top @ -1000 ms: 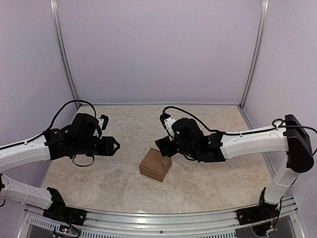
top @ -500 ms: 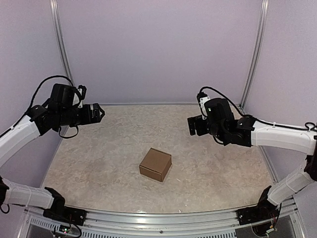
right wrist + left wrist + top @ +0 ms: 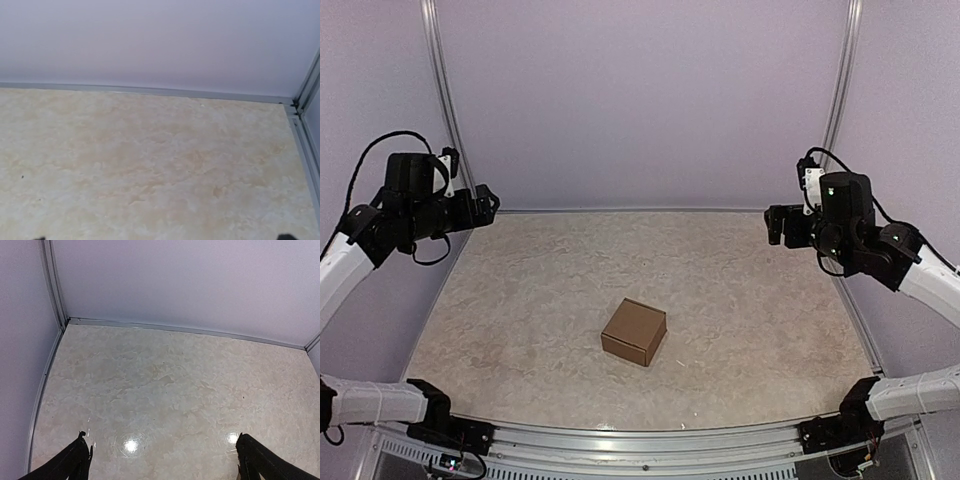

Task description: Fold the paper box

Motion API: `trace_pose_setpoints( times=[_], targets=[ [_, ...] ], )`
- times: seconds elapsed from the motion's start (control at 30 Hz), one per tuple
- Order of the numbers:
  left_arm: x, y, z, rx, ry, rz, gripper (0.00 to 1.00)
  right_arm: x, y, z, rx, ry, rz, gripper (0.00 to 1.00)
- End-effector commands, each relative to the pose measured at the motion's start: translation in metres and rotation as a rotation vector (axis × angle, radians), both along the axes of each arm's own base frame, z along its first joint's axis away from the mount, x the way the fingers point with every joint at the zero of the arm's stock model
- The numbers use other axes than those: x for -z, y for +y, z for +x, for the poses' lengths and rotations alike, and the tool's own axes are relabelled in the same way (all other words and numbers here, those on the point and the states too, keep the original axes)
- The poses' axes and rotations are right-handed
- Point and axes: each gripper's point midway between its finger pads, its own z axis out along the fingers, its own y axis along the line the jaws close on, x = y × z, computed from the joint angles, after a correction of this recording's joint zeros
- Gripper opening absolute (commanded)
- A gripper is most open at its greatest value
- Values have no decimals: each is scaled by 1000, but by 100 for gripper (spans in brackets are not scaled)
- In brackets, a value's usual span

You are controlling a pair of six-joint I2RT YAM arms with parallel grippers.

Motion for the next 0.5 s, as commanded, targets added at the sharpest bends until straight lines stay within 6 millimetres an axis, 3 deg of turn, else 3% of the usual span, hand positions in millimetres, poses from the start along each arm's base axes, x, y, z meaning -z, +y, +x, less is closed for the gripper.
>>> trace_pose_setpoints(
  times=[0.0,0.17,0.47],
  targets=[
    [1,16,-11,-29,-45,67,99,3,-15,-19,6,46,-16,100],
    [14,23,-22,-42,-87,71,99,17,-31,-27,84,94,-19,100],
    [14,21,-25,5,-98,26,99,28,-54,-44,139,109,-63,100]
  ],
)
